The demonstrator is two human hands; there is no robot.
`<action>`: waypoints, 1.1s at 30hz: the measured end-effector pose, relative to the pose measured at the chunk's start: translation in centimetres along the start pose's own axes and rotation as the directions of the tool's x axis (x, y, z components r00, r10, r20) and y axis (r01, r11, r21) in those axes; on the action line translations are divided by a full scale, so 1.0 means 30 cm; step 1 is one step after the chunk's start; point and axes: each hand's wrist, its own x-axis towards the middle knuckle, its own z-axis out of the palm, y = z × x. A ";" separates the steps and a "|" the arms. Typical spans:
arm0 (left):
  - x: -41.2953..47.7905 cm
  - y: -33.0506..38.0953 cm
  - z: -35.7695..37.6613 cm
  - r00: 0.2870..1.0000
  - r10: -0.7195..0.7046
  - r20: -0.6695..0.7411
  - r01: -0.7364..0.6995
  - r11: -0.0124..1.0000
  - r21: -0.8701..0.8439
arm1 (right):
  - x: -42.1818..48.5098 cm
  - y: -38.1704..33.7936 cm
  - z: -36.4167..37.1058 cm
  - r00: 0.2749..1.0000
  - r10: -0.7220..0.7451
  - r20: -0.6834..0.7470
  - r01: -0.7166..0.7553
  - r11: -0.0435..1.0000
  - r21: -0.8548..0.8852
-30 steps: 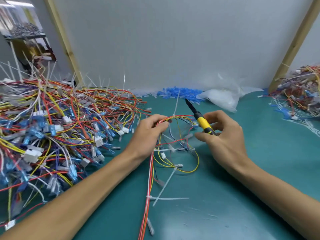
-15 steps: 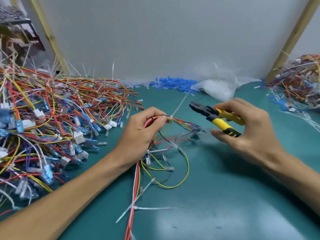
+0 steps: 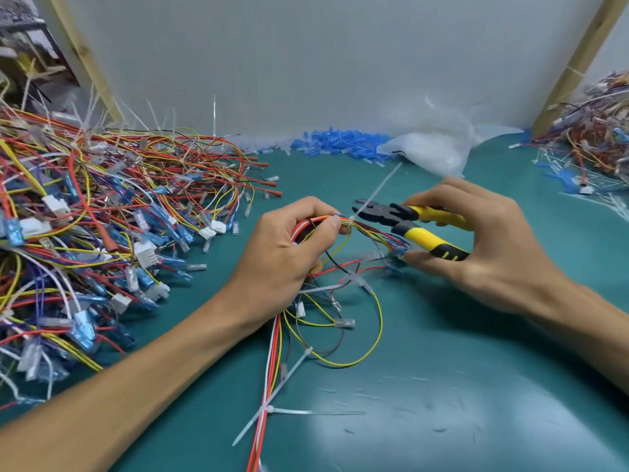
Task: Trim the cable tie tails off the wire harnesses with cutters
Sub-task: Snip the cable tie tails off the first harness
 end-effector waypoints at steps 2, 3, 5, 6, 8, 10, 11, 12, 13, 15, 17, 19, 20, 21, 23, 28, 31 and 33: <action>-0.001 0.004 -0.002 1.000 -0.012 -0.022 0.011 1.000 -0.028 | -0.004 0.003 -0.003 1.000 0.020 0.005 -0.020 0.999 0.040; 0.000 0.006 -0.003 1.000 -0.012 -0.027 0.011 0.999 -0.030 | -0.006 0.004 -0.005 1.000 0.020 0.013 -0.020 0.999 0.044; -0.002 0.011 -0.002 1.000 -0.003 -0.025 0.002 1.000 -0.012 | -0.005 0.002 -0.008 0.999 0.008 0.033 -0.009 0.999 0.038; -0.003 0.013 -0.001 1.000 -0.001 -0.023 0.001 1.000 -0.008 | -0.005 0.001 -0.010 0.999 -0.001 0.044 0.000 0.999 0.037; -0.005 0.016 0.000 1.000 0.003 -0.031 -0.003 1.000 -0.007 | -0.005 -0.004 -0.013 0.998 -0.025 0.057 0.022 0.999 0.041; -0.006 0.016 -0.001 0.999 0.018 -0.050 -0.019 1.000 -0.003 | -0.005 -0.009 -0.014 0.997 -0.037 0.061 0.034 0.998 0.050; -0.007 0.016 -0.002 0.998 0.024 -0.057 -0.024 1.000 -0.004 | -0.005 -0.011 -0.014 0.997 -0.042 0.061 0.039 0.998 0.052; -0.008 0.017 -0.002 0.998 0.021 -0.061 -0.022 1.000 -0.007 | -0.005 -0.013 -0.015 0.997 -0.047 0.058 0.044 0.998 0.052; -0.009 0.018 -0.002 0.998 0.014 -0.062 -0.014 1.000 -0.013 | -0.004 -0.015 -0.016 0.997 -0.052 0.055 0.050 0.998 0.050; -0.009 0.019 0.000 0.998 0.002 -0.061 -0.003 1.000 -0.023 | -0.002 -0.013 -0.017 0.997 -0.055 0.051 0.052 0.998 0.044; -0.010 0.020 0.001 0.998 0.007 -0.061 -0.008 1.000 -0.018 | -0.003 -0.008 -0.017 0.997 -0.050 0.053 0.048 0.998 0.040; -0.008 0.021 0.002 0.998 0.016 -0.061 -0.016 1.000 -0.010 | -0.004 -0.006 -0.016 0.997 -0.050 0.052 0.048 0.998 0.044; -0.006 0.021 0.002 0.998 0.017 -0.061 -0.018 1.000 -0.006 | -0.004 -0.007 -0.015 0.997 -0.053 0.050 0.050 0.998 0.045; -0.005 0.020 0.002 0.998 0.018 -0.057 -0.018 1.000 0.000 | -0.004 -0.008 -0.015 0.997 -0.053 0.048 0.051 0.998 0.042; -0.003 0.019 0.003 0.999 0.023 -0.029 -0.022 1.000 0.013 | -0.002 -0.008 -0.014 0.998 -0.043 0.052 0.041 0.999 0.031; -0.015 0.024 0.004 0.997 0.041 0.064 -0.044 0.998 0.036 | -0.004 -0.025 -0.003 0.996 -0.042 0.075 0.038 0.998 0.047; -0.018 0.025 -0.002 0.997 0.002 0.076 -0.001 1.000 -0.012 | -0.005 -0.032 0.005 0.996 -0.044 0.075 0.039 0.997 0.066; -0.020 0.025 -0.004 0.996 -0.013 0.085 0.017 0.999 -0.040 | -0.006 -0.036 0.006 0.996 -0.045 0.076 0.040 0.997 0.064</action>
